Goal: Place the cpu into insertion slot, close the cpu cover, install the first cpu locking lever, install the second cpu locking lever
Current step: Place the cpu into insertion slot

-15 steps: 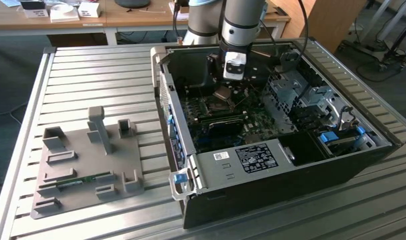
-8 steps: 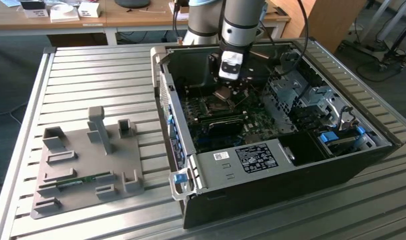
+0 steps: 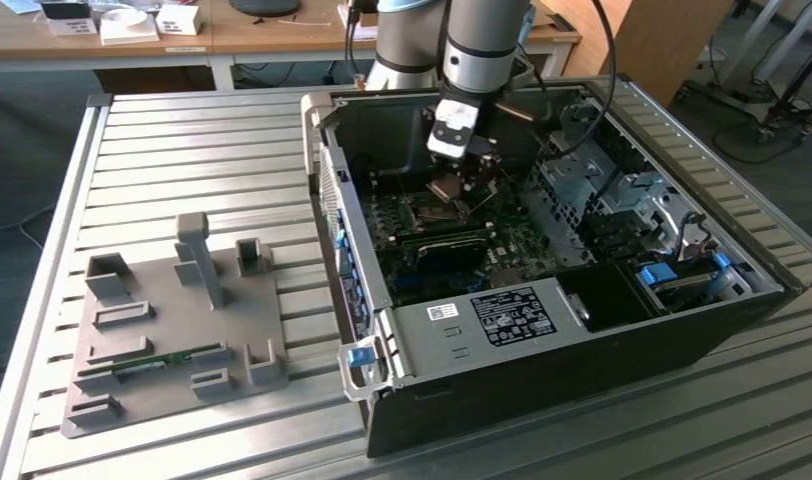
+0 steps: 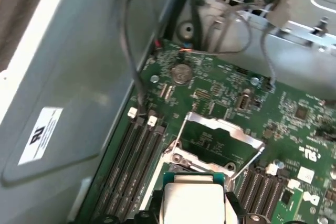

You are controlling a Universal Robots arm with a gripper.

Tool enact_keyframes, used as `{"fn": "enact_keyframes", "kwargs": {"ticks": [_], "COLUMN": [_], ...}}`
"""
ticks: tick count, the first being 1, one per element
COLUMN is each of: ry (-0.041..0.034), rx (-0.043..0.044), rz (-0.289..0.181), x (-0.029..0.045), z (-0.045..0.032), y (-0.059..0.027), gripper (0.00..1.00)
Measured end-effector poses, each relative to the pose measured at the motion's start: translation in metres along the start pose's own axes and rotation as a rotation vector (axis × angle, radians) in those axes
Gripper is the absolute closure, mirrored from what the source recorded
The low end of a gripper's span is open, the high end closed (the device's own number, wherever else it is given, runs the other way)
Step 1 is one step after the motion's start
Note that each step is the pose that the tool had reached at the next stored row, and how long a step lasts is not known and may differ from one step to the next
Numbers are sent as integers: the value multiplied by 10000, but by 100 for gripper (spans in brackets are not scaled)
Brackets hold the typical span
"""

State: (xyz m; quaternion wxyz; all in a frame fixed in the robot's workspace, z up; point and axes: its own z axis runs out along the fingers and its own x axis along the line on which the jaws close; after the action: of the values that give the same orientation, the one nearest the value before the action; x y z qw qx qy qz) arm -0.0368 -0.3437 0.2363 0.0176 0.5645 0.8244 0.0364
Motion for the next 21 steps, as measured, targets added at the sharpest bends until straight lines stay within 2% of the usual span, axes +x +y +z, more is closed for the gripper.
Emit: {"fn": "enact_keyframes", "kwargs": {"ticks": [6,15,21], "ry": [-84,-91,-169], "rx": [-11,-14,-26], "rz": [1037,1125,2111], "x": [0,0,0], "z": [3,4,7], "y": [0,0,0], "gripper": [46,46,46]}}
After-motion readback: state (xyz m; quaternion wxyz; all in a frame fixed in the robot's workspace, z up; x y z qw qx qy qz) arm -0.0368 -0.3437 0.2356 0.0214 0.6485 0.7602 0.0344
